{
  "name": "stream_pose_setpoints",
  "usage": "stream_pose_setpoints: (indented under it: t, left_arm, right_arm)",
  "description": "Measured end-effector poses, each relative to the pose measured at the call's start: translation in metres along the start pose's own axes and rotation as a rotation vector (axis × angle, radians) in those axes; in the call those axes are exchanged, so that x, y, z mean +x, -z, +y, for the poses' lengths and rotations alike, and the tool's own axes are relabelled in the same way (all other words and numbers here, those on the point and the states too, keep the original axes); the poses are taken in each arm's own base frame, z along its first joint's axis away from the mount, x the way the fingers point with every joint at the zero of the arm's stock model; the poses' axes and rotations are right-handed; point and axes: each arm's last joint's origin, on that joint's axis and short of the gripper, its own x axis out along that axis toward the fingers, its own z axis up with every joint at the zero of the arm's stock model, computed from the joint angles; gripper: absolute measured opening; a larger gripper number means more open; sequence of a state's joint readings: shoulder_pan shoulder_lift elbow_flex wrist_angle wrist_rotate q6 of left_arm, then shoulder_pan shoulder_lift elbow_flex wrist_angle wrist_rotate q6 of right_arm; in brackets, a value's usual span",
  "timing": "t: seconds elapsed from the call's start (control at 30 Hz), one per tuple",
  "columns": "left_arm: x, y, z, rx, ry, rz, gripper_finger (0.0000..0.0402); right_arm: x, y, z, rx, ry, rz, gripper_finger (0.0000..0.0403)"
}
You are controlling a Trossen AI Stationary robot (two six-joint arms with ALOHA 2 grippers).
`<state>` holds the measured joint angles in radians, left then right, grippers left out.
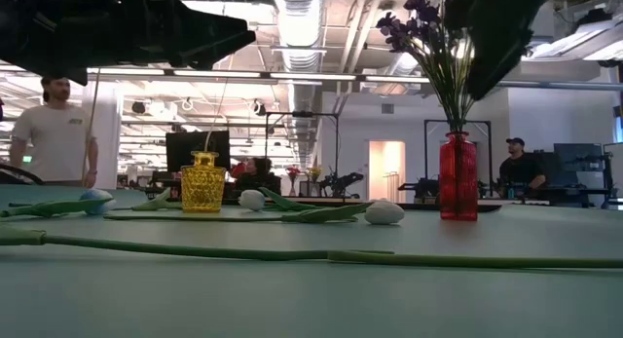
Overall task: Sort flowers into vase by color
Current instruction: Put the center white flower into the yellow vase
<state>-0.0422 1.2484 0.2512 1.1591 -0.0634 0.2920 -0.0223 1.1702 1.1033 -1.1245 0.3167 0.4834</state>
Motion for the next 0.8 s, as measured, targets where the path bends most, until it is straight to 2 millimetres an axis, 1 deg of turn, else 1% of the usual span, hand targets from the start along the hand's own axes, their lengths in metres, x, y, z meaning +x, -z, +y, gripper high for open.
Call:
stream_pose_setpoints:
  t: [0.13, 0.23, 0.47, 0.63, 0.8]
  left_arm:
    - [0.0, 0.0, 0.0, 0.0, 0.001, 0.002, 0.0239]
    - [0.0, 0.0, 0.0, -0.004, 0.001, 0.002, 0.0239]
    - [0.0, 0.0, 0.0, -0.04, 0.002, 0.003, 0.0239]
    - [0.0, 0.007, -0.002, -0.108, 0.028, 0.067, 0.0239]
    - [0.003, 0.011, -0.005, -0.187, 0.055, 0.151, 0.024]
  right_arm:
    - [-0.002, 0.003, 0.002, 0.051, -0.081, 0.068, 0.0327]
    - [-0.004, 0.005, 0.007, 0.065, -0.148, 0.104, 0.0327]
    - [-0.011, 0.015, 0.024, 0.054, -0.2, 0.118, 0.0327]
    - [-0.013, 0.026, 0.043, 0.029, -0.239, 0.079, 0.0327]
    - [-0.01, 0.037, 0.062, -0.016, -0.281, -0.009, 0.0327]
